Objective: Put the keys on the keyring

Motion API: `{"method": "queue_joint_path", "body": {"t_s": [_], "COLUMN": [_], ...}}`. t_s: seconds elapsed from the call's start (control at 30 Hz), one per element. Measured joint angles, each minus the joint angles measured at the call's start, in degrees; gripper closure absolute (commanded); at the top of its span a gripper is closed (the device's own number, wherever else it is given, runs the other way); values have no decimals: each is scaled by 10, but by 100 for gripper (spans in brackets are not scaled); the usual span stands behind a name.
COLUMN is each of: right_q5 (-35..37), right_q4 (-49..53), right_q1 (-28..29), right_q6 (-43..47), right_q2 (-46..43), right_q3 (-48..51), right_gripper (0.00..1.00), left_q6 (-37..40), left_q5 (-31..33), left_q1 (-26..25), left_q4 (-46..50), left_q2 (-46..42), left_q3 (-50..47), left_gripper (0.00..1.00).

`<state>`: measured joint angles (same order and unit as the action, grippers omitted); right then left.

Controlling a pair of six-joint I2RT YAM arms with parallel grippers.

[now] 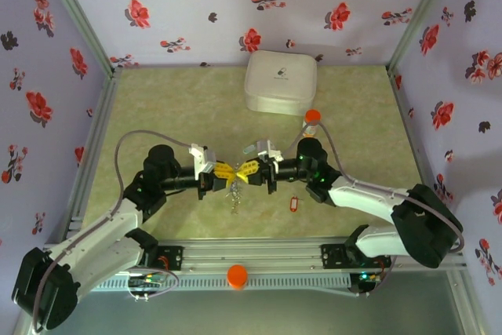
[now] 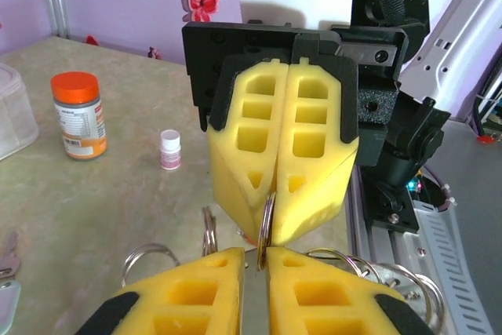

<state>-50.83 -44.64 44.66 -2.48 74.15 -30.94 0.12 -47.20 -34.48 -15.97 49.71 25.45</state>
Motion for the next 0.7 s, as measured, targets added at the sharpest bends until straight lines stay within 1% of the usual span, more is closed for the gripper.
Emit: {"method": "queue_joint_path", "body": {"t_s": [0.1, 0.17, 0.23, 0.27, 0.33, 0.37, 0.4, 0.5, 0.57, 0.63, 0.7], "right_q5": [0, 0, 0, 1, 5, 9, 13, 47, 80, 103, 121], "right_q4": [-3, -5, -6, -5, -1, 9, 23, 149, 264, 336, 379], "right_q1": [2, 2, 2, 2, 1, 1, 1, 1, 4, 7, 14], "right_q6": [0, 0, 0, 3, 10, 16, 24, 104, 173, 219, 248], "right_q2": [7, 12, 15, 15, 14, 10, 4, -45, -78, -93, -99], "right_q3": [-2, -5, -6, -7, -7, -7, -7, -20, -51, -81, -101], "right_gripper": [100, 100, 100, 98, 87, 80, 76, 74, 74, 73, 73], "left_q6": [-6, -10, -13, -13, -9, -1, 14, 78, 139, 193, 242], "left_q5": [-10, -14, -16, -16, -16, -13, -9, 25, 60, 94, 127], "left_q1": [0, 3, 6, 7, 7, 6, 4, -10, -30, -50, -70], "left_q4": [-7, -9, -10, -10, -4, 7, 27, 113, 192, 257, 314], "left_q2": [5, 8, 9, 10, 9, 8, 7, -6, -8, -3, 11], "left_q3": [0, 0, 0, 0, 1, 5, 13, 54, 101, 144, 183], "left_gripper": [93, 99, 100, 100, 100, 100, 100, 100, 100, 100, 100]}}
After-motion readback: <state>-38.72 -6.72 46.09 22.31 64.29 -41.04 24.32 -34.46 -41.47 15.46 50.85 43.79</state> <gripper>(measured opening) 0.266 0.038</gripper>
